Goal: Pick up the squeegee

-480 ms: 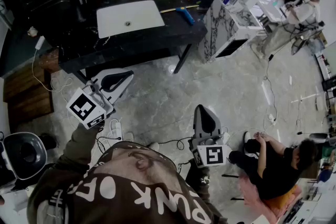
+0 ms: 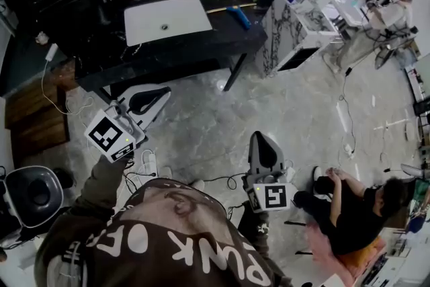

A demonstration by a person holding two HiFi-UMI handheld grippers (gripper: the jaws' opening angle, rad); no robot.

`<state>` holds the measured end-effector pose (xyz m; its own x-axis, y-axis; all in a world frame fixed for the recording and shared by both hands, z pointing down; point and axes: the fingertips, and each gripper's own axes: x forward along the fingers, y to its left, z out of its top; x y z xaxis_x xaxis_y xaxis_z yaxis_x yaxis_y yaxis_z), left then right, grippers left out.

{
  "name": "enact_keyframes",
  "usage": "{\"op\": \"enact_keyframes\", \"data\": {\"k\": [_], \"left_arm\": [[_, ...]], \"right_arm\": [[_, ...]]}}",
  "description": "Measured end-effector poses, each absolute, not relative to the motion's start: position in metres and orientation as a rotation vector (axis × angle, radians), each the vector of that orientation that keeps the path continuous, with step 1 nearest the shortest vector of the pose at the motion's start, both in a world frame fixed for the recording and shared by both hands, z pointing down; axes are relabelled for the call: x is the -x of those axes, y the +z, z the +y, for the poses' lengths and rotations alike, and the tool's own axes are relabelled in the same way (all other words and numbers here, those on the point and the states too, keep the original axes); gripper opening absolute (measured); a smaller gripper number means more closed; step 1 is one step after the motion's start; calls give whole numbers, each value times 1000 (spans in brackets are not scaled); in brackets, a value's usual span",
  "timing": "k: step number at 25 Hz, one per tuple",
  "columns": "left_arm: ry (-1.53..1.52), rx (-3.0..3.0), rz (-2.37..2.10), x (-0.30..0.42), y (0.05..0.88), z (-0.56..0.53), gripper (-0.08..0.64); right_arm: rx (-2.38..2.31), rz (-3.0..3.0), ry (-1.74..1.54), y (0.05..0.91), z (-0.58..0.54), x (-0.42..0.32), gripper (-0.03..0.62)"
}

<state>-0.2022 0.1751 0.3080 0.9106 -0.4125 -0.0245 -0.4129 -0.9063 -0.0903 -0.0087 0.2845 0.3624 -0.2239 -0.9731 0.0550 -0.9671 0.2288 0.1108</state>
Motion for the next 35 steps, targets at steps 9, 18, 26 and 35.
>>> {"op": "enact_keyframes", "data": {"k": [9,18,26,35], "left_arm": [[3,2984,631,198,309,174,3],[-4,2988,631,196,310,171,3],[-10,2990,636,196,311,170,3],[-13,2987,631,187,310,176,3]], "right_arm": [[-1957,-2410,-10,356,281,5,11],[-1790,-2504,59,371,274,20,443],[-1769,-2457,15,374,269,24,595],[-1770,-2475,-13,372,276,15,595]]}}
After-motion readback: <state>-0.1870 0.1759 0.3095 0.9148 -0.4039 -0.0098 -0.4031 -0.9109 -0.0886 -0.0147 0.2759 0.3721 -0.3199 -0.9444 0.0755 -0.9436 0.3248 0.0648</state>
